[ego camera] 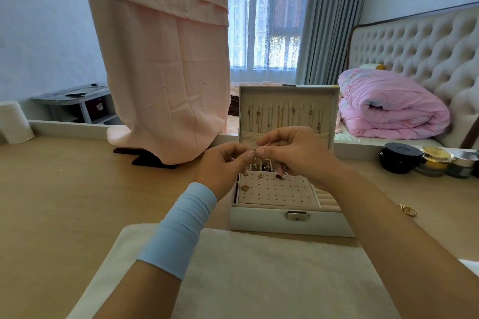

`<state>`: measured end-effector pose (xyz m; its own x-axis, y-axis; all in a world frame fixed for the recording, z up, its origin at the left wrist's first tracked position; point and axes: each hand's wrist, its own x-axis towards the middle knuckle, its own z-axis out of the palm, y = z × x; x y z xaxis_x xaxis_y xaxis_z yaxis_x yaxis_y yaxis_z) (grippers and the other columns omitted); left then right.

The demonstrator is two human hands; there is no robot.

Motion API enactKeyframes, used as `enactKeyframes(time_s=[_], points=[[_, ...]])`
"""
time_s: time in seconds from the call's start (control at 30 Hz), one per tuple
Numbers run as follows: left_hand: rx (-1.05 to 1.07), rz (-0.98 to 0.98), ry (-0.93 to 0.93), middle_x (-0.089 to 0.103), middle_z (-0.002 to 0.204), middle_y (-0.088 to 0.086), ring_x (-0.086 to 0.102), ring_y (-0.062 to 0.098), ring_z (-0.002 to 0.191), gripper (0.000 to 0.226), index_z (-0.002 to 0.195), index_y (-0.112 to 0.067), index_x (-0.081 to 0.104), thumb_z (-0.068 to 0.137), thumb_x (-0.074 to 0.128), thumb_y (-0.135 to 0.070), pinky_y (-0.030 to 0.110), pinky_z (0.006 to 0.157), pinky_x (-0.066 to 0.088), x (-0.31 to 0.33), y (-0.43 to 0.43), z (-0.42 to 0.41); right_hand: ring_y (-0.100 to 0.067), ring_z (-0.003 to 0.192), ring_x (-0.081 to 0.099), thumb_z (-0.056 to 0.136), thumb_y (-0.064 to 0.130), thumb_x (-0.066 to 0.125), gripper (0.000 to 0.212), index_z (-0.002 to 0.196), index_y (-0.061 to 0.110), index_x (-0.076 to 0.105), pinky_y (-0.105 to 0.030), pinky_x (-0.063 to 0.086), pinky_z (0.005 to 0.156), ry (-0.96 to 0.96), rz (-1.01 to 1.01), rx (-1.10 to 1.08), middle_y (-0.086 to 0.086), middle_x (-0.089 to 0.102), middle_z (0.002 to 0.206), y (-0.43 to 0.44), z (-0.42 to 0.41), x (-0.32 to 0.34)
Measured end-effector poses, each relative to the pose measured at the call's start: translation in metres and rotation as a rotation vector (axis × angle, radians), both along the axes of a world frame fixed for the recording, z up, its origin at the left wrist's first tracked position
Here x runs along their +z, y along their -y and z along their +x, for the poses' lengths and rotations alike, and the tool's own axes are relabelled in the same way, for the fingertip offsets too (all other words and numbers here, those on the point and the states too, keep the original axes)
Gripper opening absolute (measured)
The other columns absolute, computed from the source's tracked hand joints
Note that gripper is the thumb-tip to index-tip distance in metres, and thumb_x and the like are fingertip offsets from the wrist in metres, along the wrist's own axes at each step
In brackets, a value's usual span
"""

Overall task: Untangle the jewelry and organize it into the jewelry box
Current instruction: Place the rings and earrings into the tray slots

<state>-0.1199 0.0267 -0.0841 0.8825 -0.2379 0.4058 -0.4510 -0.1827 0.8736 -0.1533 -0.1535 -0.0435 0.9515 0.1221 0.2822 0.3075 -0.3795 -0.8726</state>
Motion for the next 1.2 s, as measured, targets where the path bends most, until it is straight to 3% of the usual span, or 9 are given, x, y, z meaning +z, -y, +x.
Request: enactKeyframes(time_s=[0.07, 0.2, 0.37, 0.43, 0.5, 0.77, 1.1, 1.2], points=[[0.012, 0.025, -0.007, 0.072, 0.082, -0.001, 0.061, 0.010, 0.069, 0.005, 0.089, -0.022, 0.071, 0.091, 0.066, -0.023, 0.018, 0.067, 0.054, -0.002, 0.001, 0.001, -0.011, 0.049, 0.060, 0.085, 0.017, 0.080, 0.013, 0.096, 0.013, 0.077, -0.018, 0.047, 0.046, 0.049, -0.056, -0.016, 0.001, 0.075, 0.072, 0.001, 0.001, 0.000], [0.015, 0.097, 0.030, 0.070, 0.079, 0.000, 0.061, 0.014, 0.071, 0.004, 0.085, -0.025, 0.071, 0.086, 0.070, -0.029, 0.031, 0.072, 0.055, -0.003, 0.001, 0.001, -0.015, 0.054, 0.064, 0.078, 0.023, 0.085, 0.015, 0.091, 0.021, 0.078, -0.031, 0.060, 0.057, 0.096, -0.160, -0.038, 0.000, 0.076, 0.077, 0.000, 0.004, -0.005], [0.026, 0.443, 0.114, 0.069, 0.084, -0.016, 0.060, 0.006, 0.080, 0.011, 0.090, -0.038, 0.071, 0.091, 0.064, -0.030, 0.026, 0.076, 0.052, -0.001, -0.011, 0.001, 0.006, 0.057, 0.061, 0.085, 0.030, 0.079, 0.006, 0.084, 0.036, 0.077, -0.005, 0.045, 0.057, 0.104, -0.451, -0.098, 0.024, 0.068, 0.066, 0.002, 0.007, -0.008], [0.062, 0.626, 0.147, 0.063, 0.089, -0.020, 0.056, 0.003, 0.083, 0.010, 0.095, -0.037, 0.072, 0.091, 0.063, -0.033, 0.026, 0.078, 0.050, 0.000, -0.014, 0.000, 0.012, 0.072, 0.061, 0.085, 0.027, 0.079, 0.009, 0.085, 0.036, 0.077, -0.004, 0.043, 0.059, 0.049, -0.539, -0.077, 0.024, 0.067, 0.071, 0.002, 0.008, -0.013], [0.060, 0.717, 0.144, 0.060, 0.095, -0.018, 0.053, 0.005, 0.086, 0.009, 0.095, -0.037, 0.072, 0.089, 0.065, -0.036, 0.028, 0.081, 0.050, 0.000, -0.016, -0.001, 0.007, 0.081, 0.063, 0.086, 0.027, 0.079, 0.009, 0.088, 0.035, 0.078, -0.008, 0.042, 0.064, -0.003, -0.600, -0.055, 0.022, 0.069, 0.083, 0.001, 0.010, -0.020], [0.027, 0.738, 0.092, 0.059, 0.103, -0.011, 0.052, 0.009, 0.092, 0.006, 0.089, -0.036, 0.073, 0.086, 0.071, -0.033, 0.034, 0.088, 0.050, -0.001, -0.014, -0.002, -0.001, 0.088, 0.063, 0.088, 0.032, 0.075, 0.005, 0.093, 0.032, 0.077, -0.023, 0.053, 0.082, 0.004, -0.737, -0.084, 0.016, 0.071, 0.092, -0.006, 0.011, -0.027], [0.026, 0.749, 0.106, 0.059, 0.103, -0.010, 0.053, 0.010, 0.089, 0.006, 0.091, -0.036, 0.072, 0.087, 0.069, -0.033, 0.033, 0.086, 0.052, -0.001, -0.014, -0.002, -0.004, 0.091, 0.062, 0.092, 0.034, 0.070, 0.010, 0.099, 0.031, 0.076, -0.028, 0.055, 0.083, 0.071, -0.875, -0.082, 0.014, 0.071, 0.098, -0.009, 0.008, -0.023], [0.032, 0.746, 0.119, 0.059, 0.101, -0.011, 0.053, 0.009, 0.089, 0.006, 0.091, -0.036, 0.072, 0.087, 0.069, -0.033, 0.032, 0.084, 0.051, -0.002, -0.014, -0.001, -0.003, 0.090, 0.063, 0.092, 0.034, 0.069, 0.010, 0.097, 0.032, 0.077, -0.020, 0.051, 0.075, 0.021, -0.865, -0.035, 0.015, 0.071, 0.098, -0.006, 0.008, -0.021]])
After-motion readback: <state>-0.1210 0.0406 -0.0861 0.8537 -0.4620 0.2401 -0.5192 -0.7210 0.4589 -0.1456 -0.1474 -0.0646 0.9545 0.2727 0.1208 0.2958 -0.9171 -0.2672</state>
